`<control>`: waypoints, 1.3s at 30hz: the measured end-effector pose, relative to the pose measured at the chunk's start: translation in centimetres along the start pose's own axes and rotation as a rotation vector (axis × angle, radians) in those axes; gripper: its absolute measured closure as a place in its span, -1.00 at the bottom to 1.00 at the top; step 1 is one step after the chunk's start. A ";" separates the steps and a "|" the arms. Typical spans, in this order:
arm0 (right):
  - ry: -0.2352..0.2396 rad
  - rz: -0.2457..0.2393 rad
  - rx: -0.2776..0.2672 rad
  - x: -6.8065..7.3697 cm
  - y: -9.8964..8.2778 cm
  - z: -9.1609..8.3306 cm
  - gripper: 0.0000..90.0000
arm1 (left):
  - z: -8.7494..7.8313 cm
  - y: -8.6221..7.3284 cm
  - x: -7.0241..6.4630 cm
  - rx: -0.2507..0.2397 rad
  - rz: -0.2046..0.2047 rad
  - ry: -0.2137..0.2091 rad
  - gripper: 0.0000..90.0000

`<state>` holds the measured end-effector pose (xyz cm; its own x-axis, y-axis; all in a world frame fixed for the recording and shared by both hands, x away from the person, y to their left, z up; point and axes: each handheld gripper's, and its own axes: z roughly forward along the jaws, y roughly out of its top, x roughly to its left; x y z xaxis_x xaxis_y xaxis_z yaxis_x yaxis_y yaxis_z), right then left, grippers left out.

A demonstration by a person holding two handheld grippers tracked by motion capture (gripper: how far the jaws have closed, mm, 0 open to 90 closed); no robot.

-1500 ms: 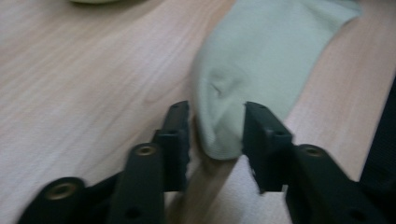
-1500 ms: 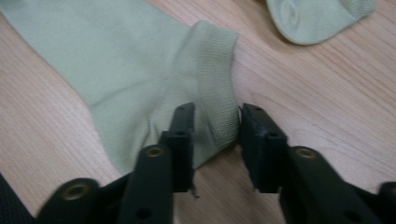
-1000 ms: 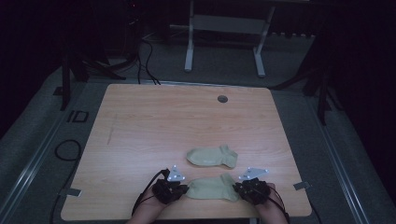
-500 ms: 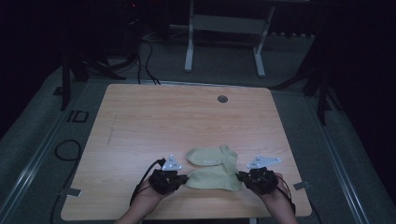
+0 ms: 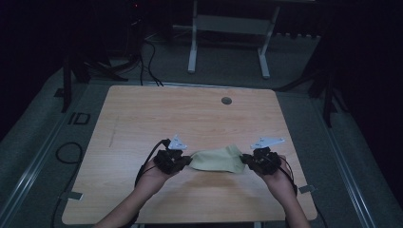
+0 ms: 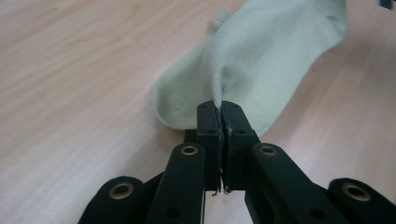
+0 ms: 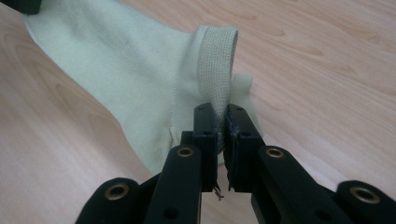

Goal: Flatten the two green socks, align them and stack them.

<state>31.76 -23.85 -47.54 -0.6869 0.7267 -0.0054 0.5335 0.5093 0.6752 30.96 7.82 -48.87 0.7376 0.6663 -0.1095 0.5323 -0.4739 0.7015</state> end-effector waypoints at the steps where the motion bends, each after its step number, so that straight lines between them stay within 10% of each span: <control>1: 0.000 0.001 0.005 -0.2 0.2 0.2 0.87 | 0.1 0.1 0.2 -0.002 -0.009 0.002 0.94; 39: 0.012 0.105 0.173 -3.8 -1.3 7.8 0.77 | 6.8 -1.2 3.1 0.128 -0.085 -0.014 0.84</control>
<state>37.48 -23.66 -54.13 -0.6285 0.7749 0.0675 0.6786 0.5039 0.5344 35.40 6.50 -54.86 0.6928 0.6995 -0.1750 0.6411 -0.4864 0.5937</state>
